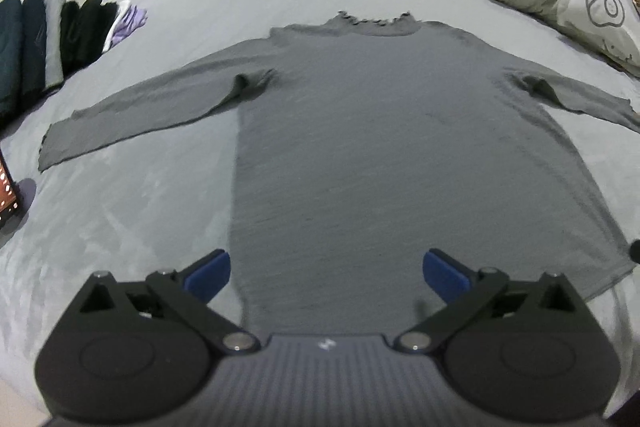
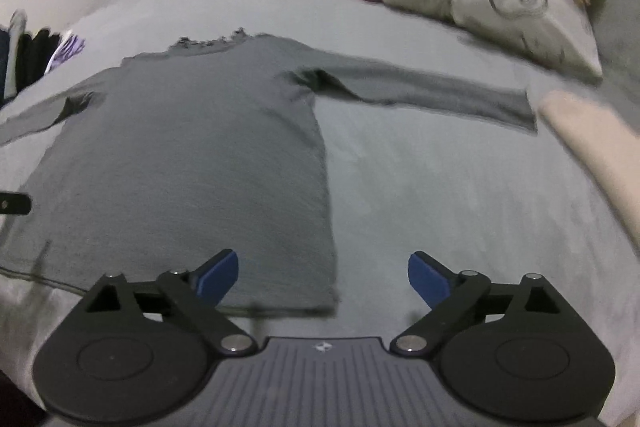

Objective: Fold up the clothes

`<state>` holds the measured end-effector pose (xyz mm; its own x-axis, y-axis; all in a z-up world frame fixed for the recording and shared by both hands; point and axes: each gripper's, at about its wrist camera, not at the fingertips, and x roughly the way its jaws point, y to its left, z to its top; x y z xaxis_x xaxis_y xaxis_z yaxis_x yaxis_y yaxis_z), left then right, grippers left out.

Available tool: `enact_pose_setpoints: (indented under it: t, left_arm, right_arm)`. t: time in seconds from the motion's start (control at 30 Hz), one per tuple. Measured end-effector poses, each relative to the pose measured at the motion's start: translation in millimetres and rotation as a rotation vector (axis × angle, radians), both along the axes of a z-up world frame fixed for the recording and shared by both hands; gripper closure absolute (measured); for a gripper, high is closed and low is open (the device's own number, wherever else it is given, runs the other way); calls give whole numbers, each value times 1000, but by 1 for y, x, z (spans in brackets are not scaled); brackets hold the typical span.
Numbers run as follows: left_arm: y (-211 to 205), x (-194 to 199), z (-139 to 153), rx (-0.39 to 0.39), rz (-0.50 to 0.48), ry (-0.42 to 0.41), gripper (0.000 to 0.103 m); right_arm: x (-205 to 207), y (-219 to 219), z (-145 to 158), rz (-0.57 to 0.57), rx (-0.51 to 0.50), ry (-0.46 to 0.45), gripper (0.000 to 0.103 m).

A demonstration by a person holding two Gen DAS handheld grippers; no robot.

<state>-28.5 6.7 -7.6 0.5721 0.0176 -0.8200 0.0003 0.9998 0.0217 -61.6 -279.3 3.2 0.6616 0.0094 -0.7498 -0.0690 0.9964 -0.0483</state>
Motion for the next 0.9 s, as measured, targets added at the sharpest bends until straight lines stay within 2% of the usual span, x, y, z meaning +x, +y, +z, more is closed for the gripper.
enact_pose_setpoints:
  t: [0.07,0.33,0.5,0.9]
  left_arm:
    - [-7,2,0,6,3,3,0]
    - [-23,5,1,-9,4,23,0]
    - [-28,4,1,-15,7,34,0]
    - [-31,4,-5,-17,46,59,0]
  right_arm:
    - [6,16,5,8,-29,-23,6]
    - [19,44,9,35,-29,-22,4]
    - [18,56,11,60,-40,-57,4]
    - [20,56,2,49,-36,-46,4]
